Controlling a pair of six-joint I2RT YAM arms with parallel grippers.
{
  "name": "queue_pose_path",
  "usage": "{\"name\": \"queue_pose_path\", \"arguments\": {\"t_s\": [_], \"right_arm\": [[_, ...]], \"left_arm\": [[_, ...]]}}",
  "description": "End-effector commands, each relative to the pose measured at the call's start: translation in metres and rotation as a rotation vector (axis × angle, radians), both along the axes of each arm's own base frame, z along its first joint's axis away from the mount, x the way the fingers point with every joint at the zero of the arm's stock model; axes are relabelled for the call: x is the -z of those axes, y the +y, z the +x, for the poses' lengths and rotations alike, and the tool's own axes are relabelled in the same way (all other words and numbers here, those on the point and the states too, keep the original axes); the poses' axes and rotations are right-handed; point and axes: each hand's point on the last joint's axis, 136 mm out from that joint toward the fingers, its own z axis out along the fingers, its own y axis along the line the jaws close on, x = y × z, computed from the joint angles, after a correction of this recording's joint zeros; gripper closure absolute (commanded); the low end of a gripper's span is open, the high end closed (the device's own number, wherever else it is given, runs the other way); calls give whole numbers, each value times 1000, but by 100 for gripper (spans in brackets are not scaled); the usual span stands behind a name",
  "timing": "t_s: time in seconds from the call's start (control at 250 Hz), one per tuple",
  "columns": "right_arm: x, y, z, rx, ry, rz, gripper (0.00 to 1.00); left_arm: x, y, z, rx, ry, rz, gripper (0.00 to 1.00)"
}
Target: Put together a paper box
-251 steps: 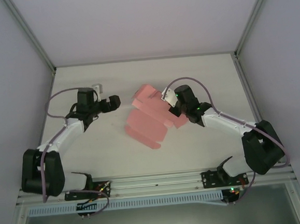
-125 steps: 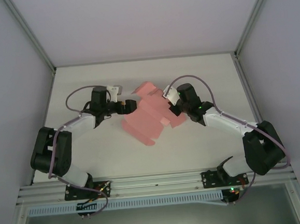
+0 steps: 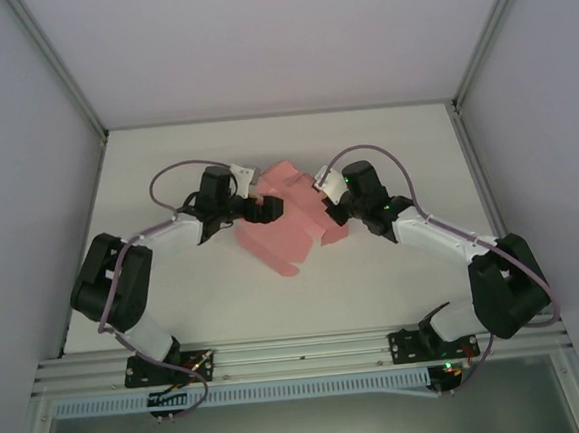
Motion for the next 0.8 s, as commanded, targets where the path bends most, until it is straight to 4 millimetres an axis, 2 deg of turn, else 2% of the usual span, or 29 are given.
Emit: {"name": "queue_pose_path", "arguments": {"t_s": [0.0, 0.188, 0.276, 0.399, 0.487, 0.611, 0.719, 0.795], "right_arm": [[-5, -6, 11, 35, -62, -83, 100], [0, -13, 22, 52, -128, -292, 100], [4, -15, 29, 67, -163, -394, 100], [9, -7, 33, 53, -256, -498, 100], [11, 1, 34, 28, -342, -559, 100], [10, 11, 34, 22, -438, -598, 100], [15, 18, 31, 13, -462, -626, 100], [18, 22, 27, -1, -468, -625, 100]], "left_arm": [[-17, 10, -6, -17, -57, 30, 0], [-29, 36, -21, -89, -76, 86, 0], [-38, 53, -20, -159, -94, 119, 0], [-45, 88, -6, -319, -74, 139, 0], [-43, 111, 7, -412, -45, 112, 0], [-33, 133, 29, -486, -25, 114, 0], [-11, 138, 45, -499, 20, 148, 0], [-1, 119, 49, -398, 32, 123, 0]]}}
